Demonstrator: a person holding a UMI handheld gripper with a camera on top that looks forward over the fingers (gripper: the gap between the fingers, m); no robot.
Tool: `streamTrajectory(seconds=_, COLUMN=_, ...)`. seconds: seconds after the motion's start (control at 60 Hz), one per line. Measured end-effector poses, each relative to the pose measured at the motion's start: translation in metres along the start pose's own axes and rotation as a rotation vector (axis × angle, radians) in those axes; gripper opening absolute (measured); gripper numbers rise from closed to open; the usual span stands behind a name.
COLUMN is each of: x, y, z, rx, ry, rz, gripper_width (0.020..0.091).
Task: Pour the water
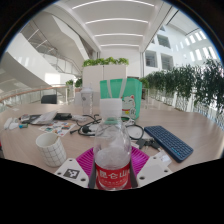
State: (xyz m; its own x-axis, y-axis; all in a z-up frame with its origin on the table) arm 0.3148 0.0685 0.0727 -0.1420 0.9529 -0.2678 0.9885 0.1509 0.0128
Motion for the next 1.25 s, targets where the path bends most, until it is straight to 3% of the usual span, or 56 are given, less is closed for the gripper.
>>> streamTrajectory(seconds=0.05, x=0.003, y=0.001, z=0.016, rx=-0.016, ry=-0.048, rz=0.006, gripper_width=0.049)
streamTrajectory(seconds=0.067, x=0.006, y=0.003, z=0.01, rx=-0.007, ry=-0.018, rz=0.0, gripper_width=0.0485)
streamTrajectory(seconds=0.25, x=0.002, y=0.004, z=0.015, rx=0.047, ry=-0.048, rz=-0.015, gripper_width=0.0486)
streamTrajectory(seconds=0.35, x=-0.001, y=0.005, z=0.015, rx=0.042, ry=-0.063, rz=-0.008, gripper_width=0.054)
streamTrajectory(seconds=0.4, x=-0.004, y=0.007, z=0.022, rx=0.04, ry=-0.11, rz=0.008, gripper_width=0.0605)
streamTrajectory(seconds=0.467, x=-0.015, y=0.003, z=0.022, rx=0.053, ry=-0.142, rz=0.004, gripper_width=0.0812)
streamTrajectory(seconds=0.5, x=-0.024, y=0.0, z=0.017, rx=0.069, ry=-0.139, rz=0.0, gripper_width=0.0857)
streamTrajectory(seconds=0.733, x=-0.114, y=-0.022, z=-0.002, rx=0.135, ry=-0.176, rz=0.068, gripper_width=0.0839)
streamTrajectory(seconds=1.0, x=-0.25, y=-0.083, z=-0.051, rx=0.102, ry=-0.16, rz=0.18, gripper_width=0.0838)
streamTrajectory(seconds=1.25, x=-0.314, y=-0.128, z=-0.077, rx=0.051, ry=-0.152, rz=0.246, gripper_width=0.0842)
Point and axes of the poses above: the point between the fingertips, and its own axes, seen from behind it with the camera up: y to the right, z down, x forward, the way the camera looks, the point moved 4 cm from there along -x, backward, against the way the camera looks
